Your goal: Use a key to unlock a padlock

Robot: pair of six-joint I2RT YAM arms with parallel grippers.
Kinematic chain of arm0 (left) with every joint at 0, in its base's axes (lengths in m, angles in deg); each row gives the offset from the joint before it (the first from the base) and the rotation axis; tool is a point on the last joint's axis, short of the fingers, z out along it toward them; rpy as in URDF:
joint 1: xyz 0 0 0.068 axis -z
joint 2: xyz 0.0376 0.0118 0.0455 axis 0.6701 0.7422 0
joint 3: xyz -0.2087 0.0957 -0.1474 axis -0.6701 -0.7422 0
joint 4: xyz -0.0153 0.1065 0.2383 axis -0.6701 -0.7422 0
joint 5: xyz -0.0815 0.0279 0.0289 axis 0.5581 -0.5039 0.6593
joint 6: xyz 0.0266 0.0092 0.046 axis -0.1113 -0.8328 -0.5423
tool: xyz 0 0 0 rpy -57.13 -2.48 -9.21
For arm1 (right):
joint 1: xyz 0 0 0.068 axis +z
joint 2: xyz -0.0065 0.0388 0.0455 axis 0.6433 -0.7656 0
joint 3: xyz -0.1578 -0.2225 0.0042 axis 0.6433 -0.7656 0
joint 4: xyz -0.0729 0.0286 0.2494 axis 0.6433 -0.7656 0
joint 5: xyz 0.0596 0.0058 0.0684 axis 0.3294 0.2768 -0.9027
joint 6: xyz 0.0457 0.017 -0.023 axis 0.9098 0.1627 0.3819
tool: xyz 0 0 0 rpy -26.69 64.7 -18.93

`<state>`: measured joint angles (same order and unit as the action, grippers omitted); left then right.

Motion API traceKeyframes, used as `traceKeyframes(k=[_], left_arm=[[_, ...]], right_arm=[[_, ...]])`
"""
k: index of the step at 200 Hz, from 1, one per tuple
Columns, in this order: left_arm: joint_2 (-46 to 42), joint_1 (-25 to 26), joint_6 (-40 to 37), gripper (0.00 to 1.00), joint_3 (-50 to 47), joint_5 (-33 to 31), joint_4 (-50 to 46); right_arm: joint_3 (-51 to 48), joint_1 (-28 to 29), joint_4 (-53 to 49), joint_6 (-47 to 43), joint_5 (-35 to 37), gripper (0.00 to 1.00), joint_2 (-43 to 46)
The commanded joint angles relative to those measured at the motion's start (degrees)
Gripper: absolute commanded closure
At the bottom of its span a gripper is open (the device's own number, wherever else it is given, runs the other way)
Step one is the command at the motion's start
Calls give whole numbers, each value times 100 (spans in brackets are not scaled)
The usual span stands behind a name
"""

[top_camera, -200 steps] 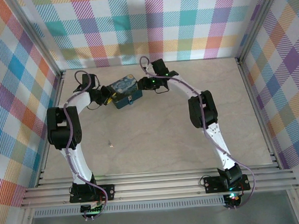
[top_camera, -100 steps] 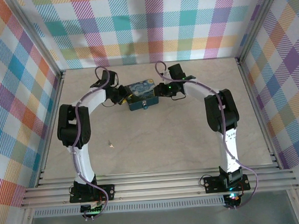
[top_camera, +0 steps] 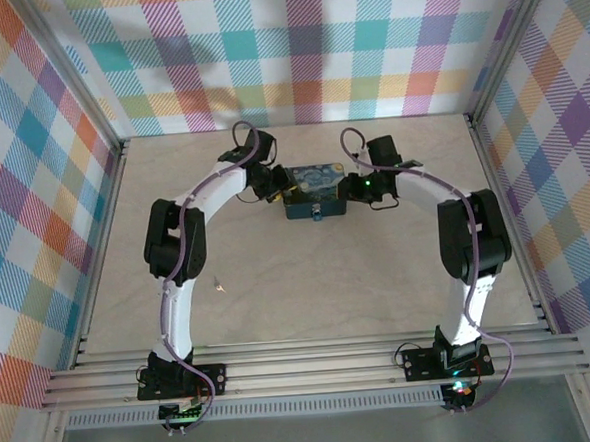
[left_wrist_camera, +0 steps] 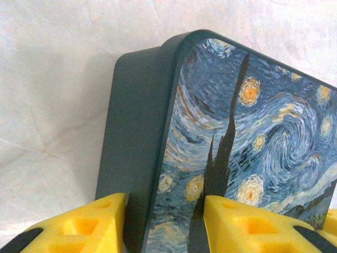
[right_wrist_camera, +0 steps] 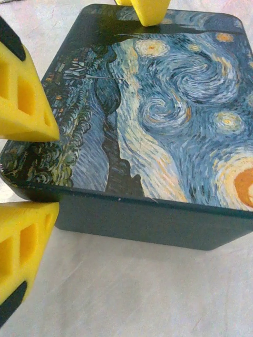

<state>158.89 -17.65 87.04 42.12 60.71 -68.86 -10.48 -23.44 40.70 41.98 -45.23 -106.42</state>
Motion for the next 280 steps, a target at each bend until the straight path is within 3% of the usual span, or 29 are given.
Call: traceKeyframes(k=[1,32,53,81,122,163,215,252,280], left_arm=[[129,382,85,56,217,250,-202],[80,423,8,43,274,-23,-509],[-34,423,-234,38,379,-285,-840],[-270,401,-514,34,421,-601,-1175],[-841,286,-751,30,195,-1362,-1576],[-1986,-388,-347,29,-951,-2003,-1815],[-3503,-1280,-31,32,-3265,-1655,-1948],[-4304,-1560,287,37,-4876,-921,-1172],[-4468,-1598,515,43,-5471,-716,-754]], right_arm=[[-194,228,183,14,-573,65,457],[-495,228,112,155,-435,65,682],[-503,221,-76,158,-233,58,760],[-264,178,-604,172,116,49,761],[-353,106,-679,308,55,43,946],[-624,106,-614,545,-183,42,1265],[-1070,201,-444,891,-484,42,1608],[-1070,545,-469,911,-554,42,1612],[-1000,850,-484,916,-560,42,1546]])
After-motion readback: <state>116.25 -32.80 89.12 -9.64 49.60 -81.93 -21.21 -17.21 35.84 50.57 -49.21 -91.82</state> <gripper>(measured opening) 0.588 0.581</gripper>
